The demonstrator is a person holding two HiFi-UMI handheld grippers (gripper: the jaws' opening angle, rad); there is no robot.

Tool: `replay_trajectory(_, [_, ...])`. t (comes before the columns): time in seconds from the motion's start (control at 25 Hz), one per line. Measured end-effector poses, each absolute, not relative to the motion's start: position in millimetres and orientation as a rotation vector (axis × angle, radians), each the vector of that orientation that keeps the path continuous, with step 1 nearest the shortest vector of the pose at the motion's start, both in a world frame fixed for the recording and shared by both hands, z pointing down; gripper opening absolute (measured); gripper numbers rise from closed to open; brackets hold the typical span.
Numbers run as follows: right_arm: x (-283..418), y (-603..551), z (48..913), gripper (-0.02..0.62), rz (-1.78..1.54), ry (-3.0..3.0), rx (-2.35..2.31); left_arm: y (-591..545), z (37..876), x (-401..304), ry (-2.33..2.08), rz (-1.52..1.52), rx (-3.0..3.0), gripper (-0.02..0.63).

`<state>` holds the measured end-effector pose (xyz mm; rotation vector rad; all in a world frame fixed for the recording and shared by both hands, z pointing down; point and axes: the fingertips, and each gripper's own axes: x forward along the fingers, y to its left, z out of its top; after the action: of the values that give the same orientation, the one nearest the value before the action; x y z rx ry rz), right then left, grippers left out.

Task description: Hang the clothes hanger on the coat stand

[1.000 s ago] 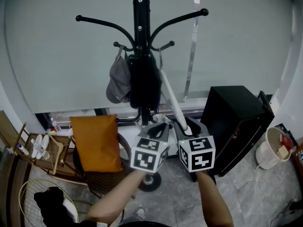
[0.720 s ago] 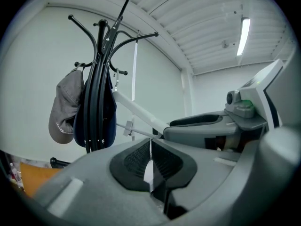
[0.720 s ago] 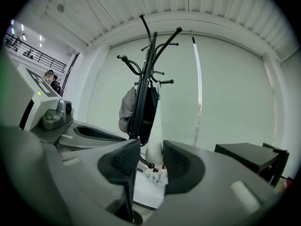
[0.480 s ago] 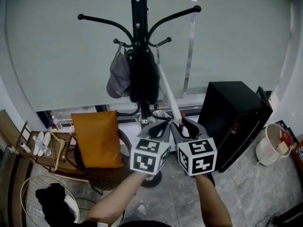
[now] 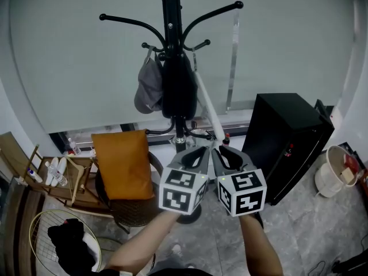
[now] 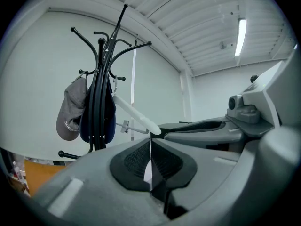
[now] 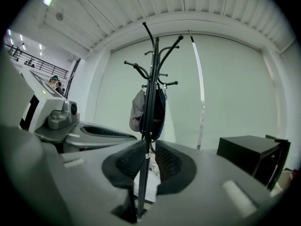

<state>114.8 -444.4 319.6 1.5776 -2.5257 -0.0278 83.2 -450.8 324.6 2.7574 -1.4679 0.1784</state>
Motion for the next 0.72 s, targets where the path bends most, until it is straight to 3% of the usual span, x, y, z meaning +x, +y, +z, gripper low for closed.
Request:
replay_trajectory(0.28, [111.1, -437.1, 321.1, 0.002, -0.043, -2.536, 1.563, -441.6, 325.4, 82.2, -1.475, 0.183, 2.772, 0.012])
replay_trajectory(0.72, [101.9, -431.2, 316.1, 0.002, -0.073, -2.556, 1.531, -437.5, 323.6, 73.4, -1.504, 0.192, 2.765, 0.012])
